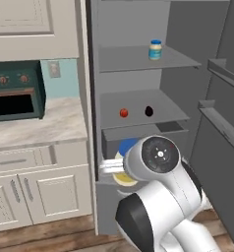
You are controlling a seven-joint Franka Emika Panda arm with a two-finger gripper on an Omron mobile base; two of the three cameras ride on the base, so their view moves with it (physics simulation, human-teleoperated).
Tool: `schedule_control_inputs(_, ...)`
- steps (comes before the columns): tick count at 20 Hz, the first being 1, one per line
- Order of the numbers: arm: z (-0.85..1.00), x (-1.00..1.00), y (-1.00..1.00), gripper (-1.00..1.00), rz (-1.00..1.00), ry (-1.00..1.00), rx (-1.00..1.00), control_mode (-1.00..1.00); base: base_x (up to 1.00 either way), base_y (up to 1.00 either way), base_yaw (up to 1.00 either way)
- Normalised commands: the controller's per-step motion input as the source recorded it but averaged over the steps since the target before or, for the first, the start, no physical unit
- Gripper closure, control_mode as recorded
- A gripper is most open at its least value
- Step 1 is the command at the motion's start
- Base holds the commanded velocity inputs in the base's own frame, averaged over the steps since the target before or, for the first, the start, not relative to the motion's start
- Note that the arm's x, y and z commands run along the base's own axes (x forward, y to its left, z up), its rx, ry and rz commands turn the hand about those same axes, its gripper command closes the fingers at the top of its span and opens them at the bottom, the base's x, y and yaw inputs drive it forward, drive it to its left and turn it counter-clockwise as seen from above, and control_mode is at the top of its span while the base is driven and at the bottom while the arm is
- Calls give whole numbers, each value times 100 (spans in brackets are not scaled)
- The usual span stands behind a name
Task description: Place the mayonnaise and mayonnaise from the counter to the top shelf of the fridge. If the existing items in the fridge are on the top shelf, move them to other shelves.
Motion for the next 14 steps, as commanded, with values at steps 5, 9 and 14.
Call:
schedule_control_inputs(5,0,0,0,100,0,0,0,100,42,-47,-1)
schedule_control_inputs(9,0,0,0,100,0,0,0,100,49,-32,-1)
schedule_control_inputs(14,0,0,0,100,0,0,0,100,62,-15,0)
